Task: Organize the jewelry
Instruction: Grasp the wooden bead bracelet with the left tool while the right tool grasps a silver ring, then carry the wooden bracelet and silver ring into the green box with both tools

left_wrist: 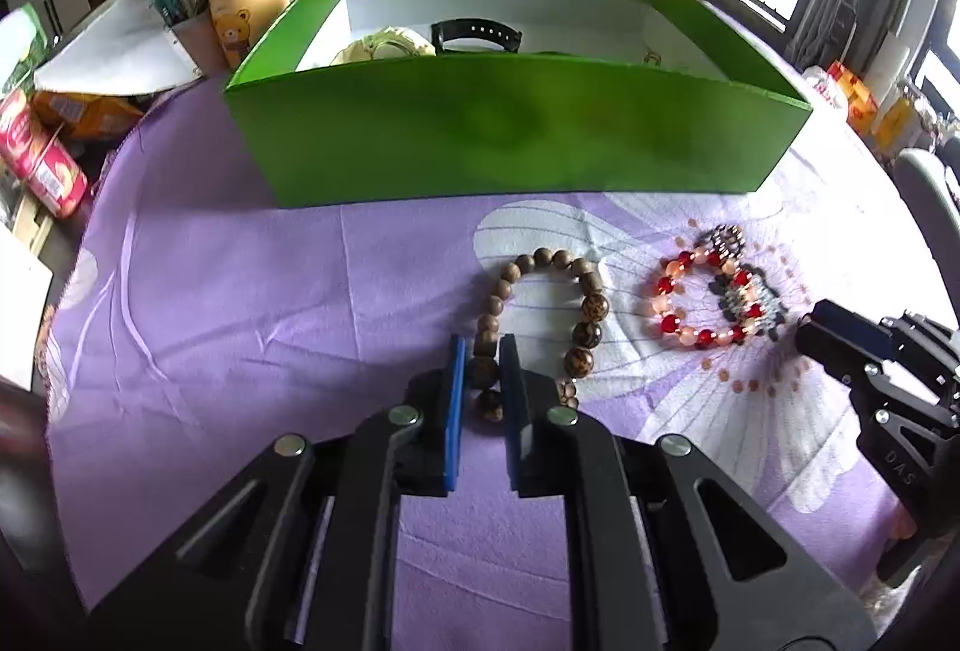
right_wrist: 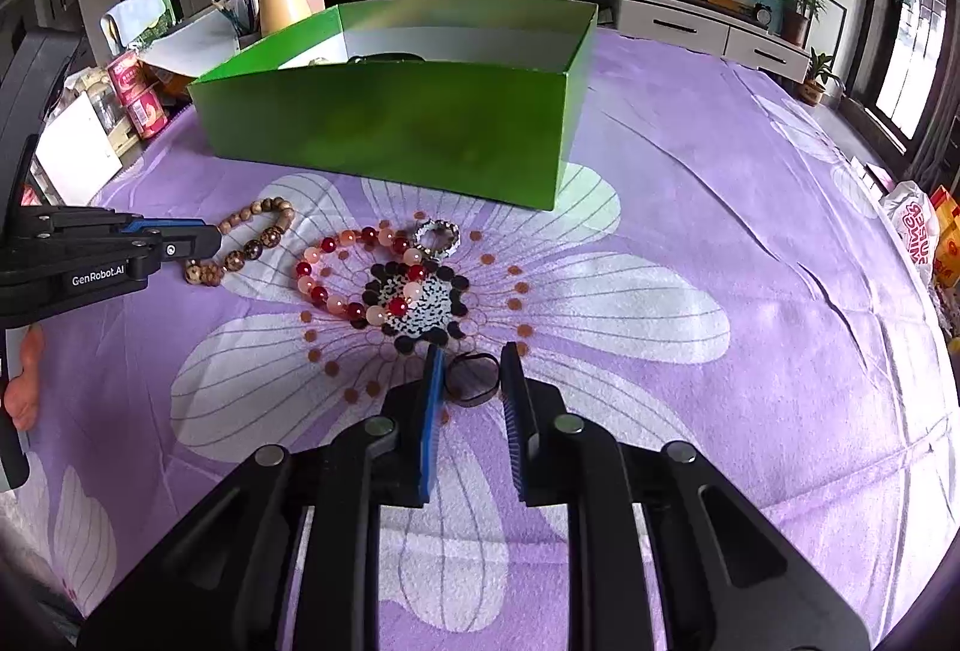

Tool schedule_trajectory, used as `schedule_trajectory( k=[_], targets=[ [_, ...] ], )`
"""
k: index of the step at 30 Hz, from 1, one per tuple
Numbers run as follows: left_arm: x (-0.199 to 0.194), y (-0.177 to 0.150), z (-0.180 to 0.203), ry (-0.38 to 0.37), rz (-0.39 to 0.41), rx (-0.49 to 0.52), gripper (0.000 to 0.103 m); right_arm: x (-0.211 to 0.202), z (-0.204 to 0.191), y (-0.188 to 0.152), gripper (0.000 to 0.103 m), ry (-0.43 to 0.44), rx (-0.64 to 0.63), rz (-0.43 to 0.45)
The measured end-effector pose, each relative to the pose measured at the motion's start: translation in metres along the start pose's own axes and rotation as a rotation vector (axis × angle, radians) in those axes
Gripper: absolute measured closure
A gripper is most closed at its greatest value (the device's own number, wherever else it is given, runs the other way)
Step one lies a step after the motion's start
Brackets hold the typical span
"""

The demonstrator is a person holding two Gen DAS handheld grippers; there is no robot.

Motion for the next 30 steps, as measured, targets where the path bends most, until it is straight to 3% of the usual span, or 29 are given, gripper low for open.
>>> schedule_trajectory(
  k=[19,30],
  targets=[
    [-0.085,0.032,0.004,-0.11,0.143,-0.06,0.092,-0.055,-0.005,0.034,0.084,0.03,0.011,0.13],
    [-0.111,0.074,0.002,-0.14,0.181,-0.058,0.092,-0.076,-0.004,0.074,0.084,0.074,0.025,0.201]
  ],
)
Point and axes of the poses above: each gripper's, at about its wrist camera, not at the fingertips, and x roughly the way its jaws point, z to its right, y to its top, the point moved 8 cm from there along x, roughly the way its jaws point, and after that the axes turned 5 degrees about -y, right-handed, at the moved point
